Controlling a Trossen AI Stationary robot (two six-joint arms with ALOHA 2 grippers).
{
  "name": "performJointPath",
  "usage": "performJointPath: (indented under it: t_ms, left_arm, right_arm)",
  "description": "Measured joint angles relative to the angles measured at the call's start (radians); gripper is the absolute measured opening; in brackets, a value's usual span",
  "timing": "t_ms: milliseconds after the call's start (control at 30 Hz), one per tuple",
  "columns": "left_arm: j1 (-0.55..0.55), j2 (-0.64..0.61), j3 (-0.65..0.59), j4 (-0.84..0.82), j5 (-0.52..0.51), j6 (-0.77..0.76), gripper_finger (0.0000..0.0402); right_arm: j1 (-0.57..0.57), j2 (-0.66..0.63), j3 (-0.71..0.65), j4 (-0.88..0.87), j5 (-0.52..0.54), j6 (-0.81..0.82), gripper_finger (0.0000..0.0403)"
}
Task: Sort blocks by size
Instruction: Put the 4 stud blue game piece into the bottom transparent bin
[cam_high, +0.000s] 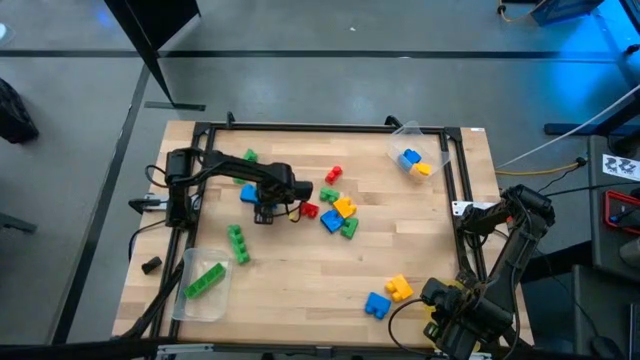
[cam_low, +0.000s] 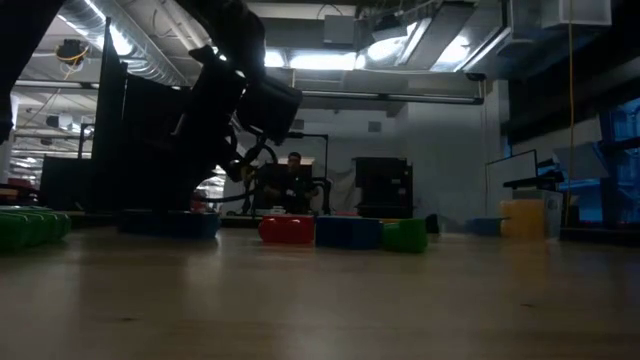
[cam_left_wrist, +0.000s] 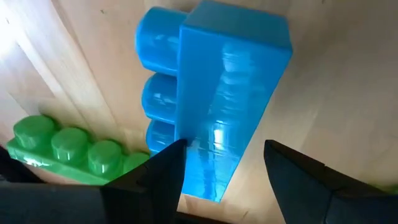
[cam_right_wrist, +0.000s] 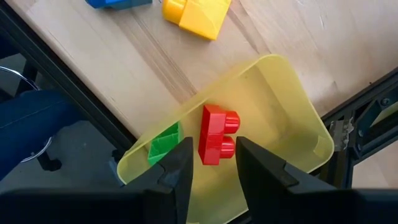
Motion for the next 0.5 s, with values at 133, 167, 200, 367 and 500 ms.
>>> performJointPath:
  t_ms: [133, 167, 200, 367, 500]
  left_arm:
    - [-0.004, 0.0, 0.002, 0.019, -0.005, -0.022, 0.0209]
    - [-0.004, 0.0, 0.002, 0.027, -0.008, -0.04, 0.0209]
    - [-0.004, 0.0, 0.003, 0.03, -0.009, -0.057, 0.0209]
    - [-0.008, 0.0, 0.003, 0.021, -0.01, -0.121, 0.0209]
    - [-0.02, 0.0, 0.003, 0.0, -0.007, -0.132, 0.0209]
  right_arm:
    - [0.0, 0.0, 0.0, 0.0, 0.012, 0.0, 0.0122]
    - [0.0, 0.0, 0.0, 0.0, 0.02, 0.0, 0.0122]
    - [0.0, 0.0, 0.0, 0.0, 0.028, 0.0, 0.0122]
    - [0.0, 0.0, 0.0, 0.0, 0.034, 0.0, 0.0122]
    - [0.0, 0.0, 0.0, 0.0, 0.034, 0.0, 0.0122]
